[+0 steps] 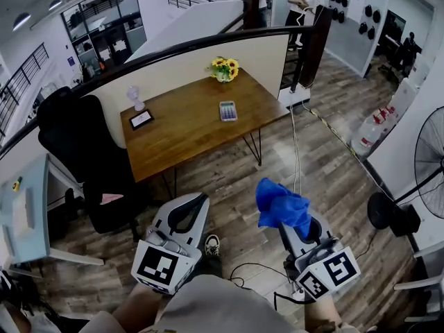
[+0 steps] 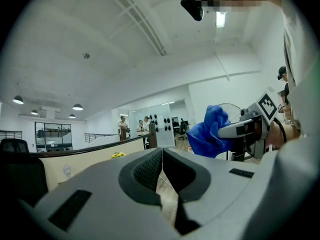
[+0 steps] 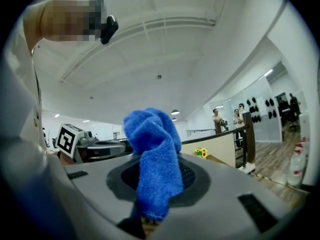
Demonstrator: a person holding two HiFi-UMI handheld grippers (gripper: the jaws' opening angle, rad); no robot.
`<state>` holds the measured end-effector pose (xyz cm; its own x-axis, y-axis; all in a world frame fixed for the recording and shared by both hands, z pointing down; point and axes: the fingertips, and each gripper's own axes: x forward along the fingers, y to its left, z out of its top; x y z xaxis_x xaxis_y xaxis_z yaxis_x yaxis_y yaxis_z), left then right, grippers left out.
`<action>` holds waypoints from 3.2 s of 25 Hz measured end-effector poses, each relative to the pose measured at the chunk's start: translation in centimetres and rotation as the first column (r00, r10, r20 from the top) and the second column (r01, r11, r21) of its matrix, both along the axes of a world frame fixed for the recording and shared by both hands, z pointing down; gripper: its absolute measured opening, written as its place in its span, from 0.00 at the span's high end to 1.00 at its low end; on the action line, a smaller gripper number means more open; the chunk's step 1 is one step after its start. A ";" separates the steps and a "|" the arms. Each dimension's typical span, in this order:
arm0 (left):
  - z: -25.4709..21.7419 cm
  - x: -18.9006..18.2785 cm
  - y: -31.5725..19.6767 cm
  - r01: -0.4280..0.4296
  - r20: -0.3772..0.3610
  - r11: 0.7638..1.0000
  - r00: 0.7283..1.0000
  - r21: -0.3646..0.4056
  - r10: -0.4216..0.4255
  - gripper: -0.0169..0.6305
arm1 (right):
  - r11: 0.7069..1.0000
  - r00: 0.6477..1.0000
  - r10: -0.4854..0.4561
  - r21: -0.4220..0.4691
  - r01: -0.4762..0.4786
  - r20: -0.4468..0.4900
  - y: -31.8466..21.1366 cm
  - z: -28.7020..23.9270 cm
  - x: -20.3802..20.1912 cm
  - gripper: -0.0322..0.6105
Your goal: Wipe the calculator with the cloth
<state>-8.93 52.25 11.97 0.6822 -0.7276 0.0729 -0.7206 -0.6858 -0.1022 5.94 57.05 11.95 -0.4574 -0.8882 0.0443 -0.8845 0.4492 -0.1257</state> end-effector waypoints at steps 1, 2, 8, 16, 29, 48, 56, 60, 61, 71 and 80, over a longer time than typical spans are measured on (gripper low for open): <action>0.0 -0.1 -1.2 -0.004 0.000 1.000 1.000 -0.003 0.004 0.96 | 1.000 1.000 0.001 -0.003 -0.001 -0.001 -1.2 0.0 -0.2 0.81; 0.0 -0.2 -2.5 -0.010 -0.002 1.000 1.000 -0.003 0.010 0.96 | 1.000 1.000 0.003 -0.007 -0.003 -0.003 -2.5 0.1 -0.4 0.81; -0.1 -1.6 -11.3 -0.037 -0.005 0.999 0.999 -0.021 0.037 0.96 | 0.999 1.000 0.023 -0.030 -0.023 -0.011 -11.3 0.0 -2.1 0.81; 0.3 -4.7 -22.1 -0.048 -0.019 0.998 0.999 -0.033 0.047 0.96 | 0.999 0.999 0.035 -0.037 -0.036 -0.033 -22.1 0.0 -5.5 0.81; 1.7 -5.1 -32.5 -0.060 -0.048 0.997 0.997 -0.051 0.058 0.96 | 0.995 0.994 0.043 -0.081 -0.051 -0.097 -32.8 1.8 -5.5 0.80; 3.3 5.2 -51.3 0.118 0.020 0.990 0.993 -0.077 -0.117 0.96 | 0.984 0.989 -0.133 -0.124 0.124 -0.064 -54.5 4.4 5.3 0.80; 4.3 7.4 -57.6 0.258 0.058 0.961 0.966 -0.097 -0.254 0.96 | 0.957 0.964 -0.262 -0.145 0.253 -0.045 -63.3 5.6 7.8 0.80; 5.2 7.8 -59.3 0.305 0.077 0.946 0.951 -0.109 -0.298 0.96 | 0.947 0.956 -0.292 -0.149 0.284 -0.035 -66.1 6.3 8.5 0.80; 5.4 7.8 -59.5 0.311 0.080 0.944 0.949 -0.113 -0.304 0.96 | 0.945 0.955 -0.296 -0.152 0.288 -0.030 -66.6 6.5 8.6 0.80; 6.6 7.0 -61.4 0.321 0.102 0.935 0.946 -0.152 -0.309 0.96 | 0.938 0.956 -0.292 -0.203 0.282 -0.024 -68.6 8.0 8.2 0.80; 10.0 5.2 -63.8 0.264 0.132 0.943 0.962 -0.202 -0.240 0.96 | 0.938 0.975 -0.222 -0.279 0.205 -0.032 -70.2 11.7 7.1 0.80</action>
